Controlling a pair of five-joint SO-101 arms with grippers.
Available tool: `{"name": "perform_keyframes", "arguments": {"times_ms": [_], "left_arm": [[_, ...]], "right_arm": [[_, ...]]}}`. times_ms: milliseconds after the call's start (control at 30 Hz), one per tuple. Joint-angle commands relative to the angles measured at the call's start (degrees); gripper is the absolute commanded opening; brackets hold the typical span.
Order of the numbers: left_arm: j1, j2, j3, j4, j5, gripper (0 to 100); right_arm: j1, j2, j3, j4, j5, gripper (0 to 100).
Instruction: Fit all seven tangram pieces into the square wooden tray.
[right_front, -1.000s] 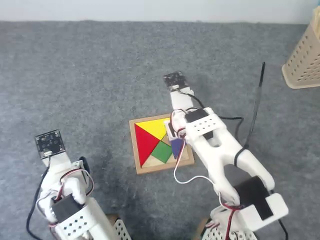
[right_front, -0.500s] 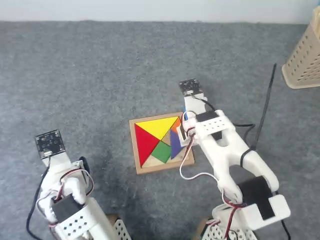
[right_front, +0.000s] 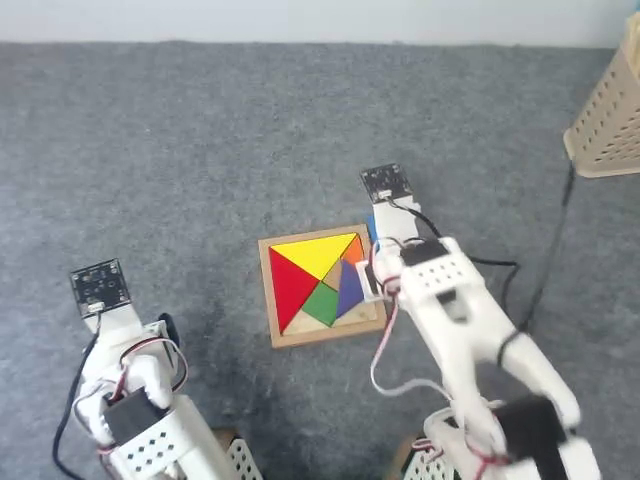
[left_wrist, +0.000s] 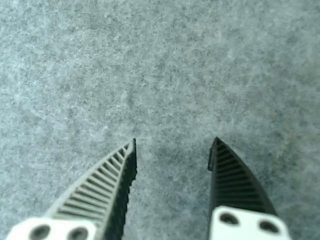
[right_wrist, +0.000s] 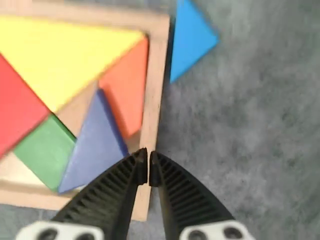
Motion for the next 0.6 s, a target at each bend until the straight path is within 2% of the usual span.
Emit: {"name": "perform_keyframes", "arguments": {"times_ms": [0, 167, 333, 567], "left_arm": [[0.1, -0.6, -1.1, 0.2, 0.5, 23], [0.1, -0.6, -1.1, 0.2, 0.5, 23], [0.1, -0.6, -1.1, 0.2, 0.5, 23], [0.1, -0.6, -1.1, 0.2, 0.5, 23]], "right_arm": [[-2.2, -8.7, 1.3, -4.0, 0.8, 0.7], [-5.8, -6.7, 2.5, -8.1, 0.8, 0.7], [-5.7, 0.0, 2.2, -11.6, 0.9, 0.7], [-3.6, 4.3, 0.9, -11.2, 1.0, 0.7]]}}
